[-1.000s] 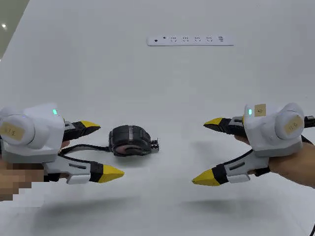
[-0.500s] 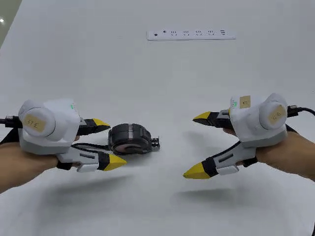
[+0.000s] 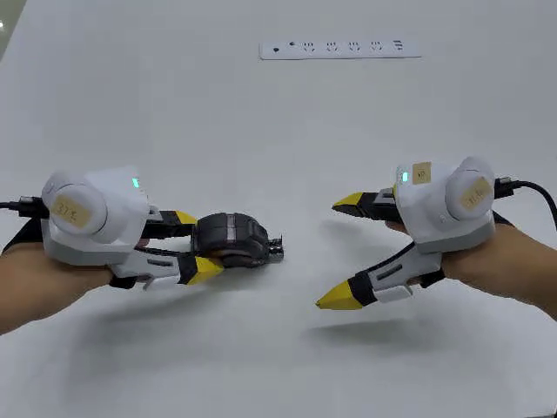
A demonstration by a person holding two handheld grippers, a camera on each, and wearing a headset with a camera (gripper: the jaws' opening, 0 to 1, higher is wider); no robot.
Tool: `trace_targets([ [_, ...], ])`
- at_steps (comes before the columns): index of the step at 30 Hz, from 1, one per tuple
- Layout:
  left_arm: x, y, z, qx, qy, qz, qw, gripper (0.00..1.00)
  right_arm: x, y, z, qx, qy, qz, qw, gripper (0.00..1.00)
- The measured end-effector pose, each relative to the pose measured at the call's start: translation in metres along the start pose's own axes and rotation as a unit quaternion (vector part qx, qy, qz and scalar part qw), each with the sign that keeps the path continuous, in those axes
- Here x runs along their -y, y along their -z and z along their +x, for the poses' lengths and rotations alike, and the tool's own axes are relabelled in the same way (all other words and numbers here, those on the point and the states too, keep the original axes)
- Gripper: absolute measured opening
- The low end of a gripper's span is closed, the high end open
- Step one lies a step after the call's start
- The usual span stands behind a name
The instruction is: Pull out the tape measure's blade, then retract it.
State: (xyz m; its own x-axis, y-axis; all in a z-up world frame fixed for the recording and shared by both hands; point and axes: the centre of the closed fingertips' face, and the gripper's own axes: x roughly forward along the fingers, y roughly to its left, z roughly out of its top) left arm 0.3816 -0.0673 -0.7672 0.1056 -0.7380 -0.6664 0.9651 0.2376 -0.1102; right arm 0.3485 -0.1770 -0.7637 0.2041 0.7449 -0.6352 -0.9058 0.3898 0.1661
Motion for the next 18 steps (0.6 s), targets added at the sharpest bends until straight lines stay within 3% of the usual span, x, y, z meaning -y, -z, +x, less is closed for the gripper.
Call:
trace_targets([
  [8, 0.001, -0.001, 0.003, -0.001, 0.002, 0.008, 1.0, 0.28, 0.002, 0.0, 0.006, 0.0, -0.005, -0.006, 1.0, 0.82],
  [18, 0.001, 0.0, 0.003, -0.01, 0.003, 0.018, 0.9998, 0.27, 0.007, -0.004, 0.024, 0.003, -0.011, -0.046, 0.9989, 0.62],
])
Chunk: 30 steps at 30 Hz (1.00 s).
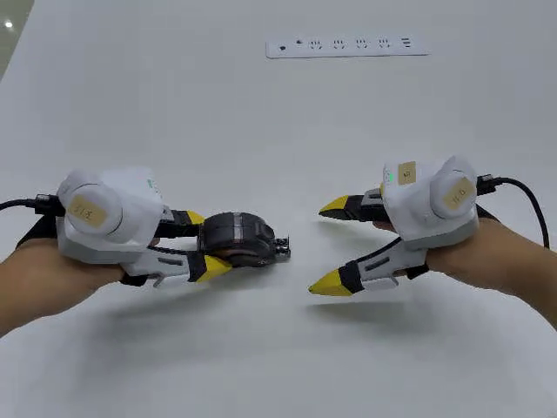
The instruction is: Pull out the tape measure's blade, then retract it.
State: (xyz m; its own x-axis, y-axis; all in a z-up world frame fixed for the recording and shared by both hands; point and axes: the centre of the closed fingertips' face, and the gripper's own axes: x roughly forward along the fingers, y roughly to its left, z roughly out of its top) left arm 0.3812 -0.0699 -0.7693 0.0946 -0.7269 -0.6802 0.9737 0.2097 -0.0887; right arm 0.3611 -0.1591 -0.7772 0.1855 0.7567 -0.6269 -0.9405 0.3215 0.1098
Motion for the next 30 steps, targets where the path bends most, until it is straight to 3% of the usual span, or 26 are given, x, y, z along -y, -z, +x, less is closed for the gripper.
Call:
trace_targets([
  [10, 0.0, 0.0, 0.0, -0.004, 0.001, -0.002, 1.0, 0.27, 0.006, -0.008, 0.018, 0.017, -0.004, -0.032, 0.9993, 0.38],
  [21, 0.0, 0.001, 0.0, -0.007, 0.003, 0.0, 1.0, 0.27, 0.004, -0.011, 0.029, 0.022, -0.02, -0.045, 0.9985, 0.23],
  [30, -0.001, 0.002, 0.0, -0.005, 0.004, -0.002, 1.0, 0.27, 0.0, -0.012, 0.038, 0.017, -0.028, -0.071, 0.9969, 0.17],
])
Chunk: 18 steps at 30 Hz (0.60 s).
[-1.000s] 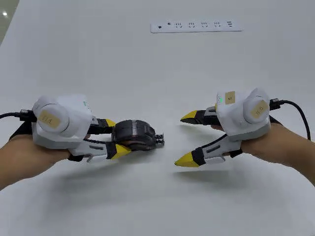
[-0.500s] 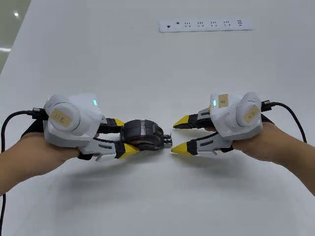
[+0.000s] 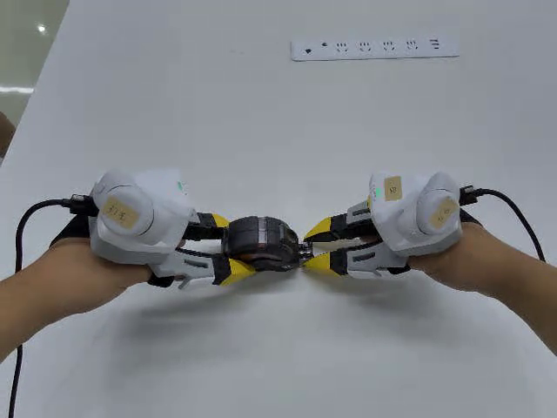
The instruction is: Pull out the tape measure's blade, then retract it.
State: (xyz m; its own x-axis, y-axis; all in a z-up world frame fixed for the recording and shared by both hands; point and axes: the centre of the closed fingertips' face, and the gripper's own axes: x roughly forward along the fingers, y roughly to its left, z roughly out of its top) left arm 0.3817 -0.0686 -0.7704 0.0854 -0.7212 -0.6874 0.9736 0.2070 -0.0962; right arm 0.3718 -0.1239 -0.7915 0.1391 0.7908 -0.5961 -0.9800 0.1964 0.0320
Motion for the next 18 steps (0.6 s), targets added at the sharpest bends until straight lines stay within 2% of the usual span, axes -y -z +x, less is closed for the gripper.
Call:
trace_targets([
  [18, -0.0004, -0.0004, 0.0005, -0.003, 0.0, 0.008, 1.0, 0.26, 0.0, -0.0007, 0.001, 0.003, -0.006, -0.011, 0.9999, 0.13],
])
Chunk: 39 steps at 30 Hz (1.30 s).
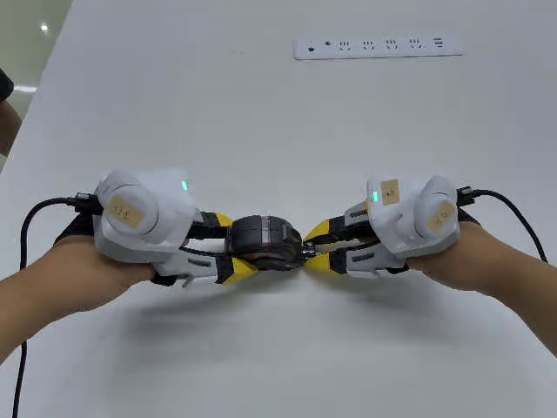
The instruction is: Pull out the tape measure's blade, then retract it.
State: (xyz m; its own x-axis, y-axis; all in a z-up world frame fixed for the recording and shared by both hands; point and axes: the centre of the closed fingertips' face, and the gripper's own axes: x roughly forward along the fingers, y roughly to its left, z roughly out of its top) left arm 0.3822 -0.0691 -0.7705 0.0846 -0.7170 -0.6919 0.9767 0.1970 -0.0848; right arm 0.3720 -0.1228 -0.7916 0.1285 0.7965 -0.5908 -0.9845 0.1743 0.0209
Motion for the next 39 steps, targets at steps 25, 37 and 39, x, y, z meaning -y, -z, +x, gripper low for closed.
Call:
trace_targets([
  [25, 0.0, -0.001, 0.002, -0.005, 0.004, 0.023, 0.9997, 0.25, 0.002, 0.01, -0.015, -0.01, 0.011, -0.005, 0.9999, 0.11],
  [37, 0.001, 0.0, 0.002, -0.005, 0.005, 0.025, 0.9997, 0.25, 0.001, 0.021, -0.031, -0.014, 0.023, 0.005, 0.9996, 0.11],
  [39, 0.001, 0.0, 0.002, -0.005, 0.005, 0.025, 0.9997, 0.25, 0.002, 0.023, -0.033, -0.015, 0.024, 0.007, 0.9996, 0.11],
])
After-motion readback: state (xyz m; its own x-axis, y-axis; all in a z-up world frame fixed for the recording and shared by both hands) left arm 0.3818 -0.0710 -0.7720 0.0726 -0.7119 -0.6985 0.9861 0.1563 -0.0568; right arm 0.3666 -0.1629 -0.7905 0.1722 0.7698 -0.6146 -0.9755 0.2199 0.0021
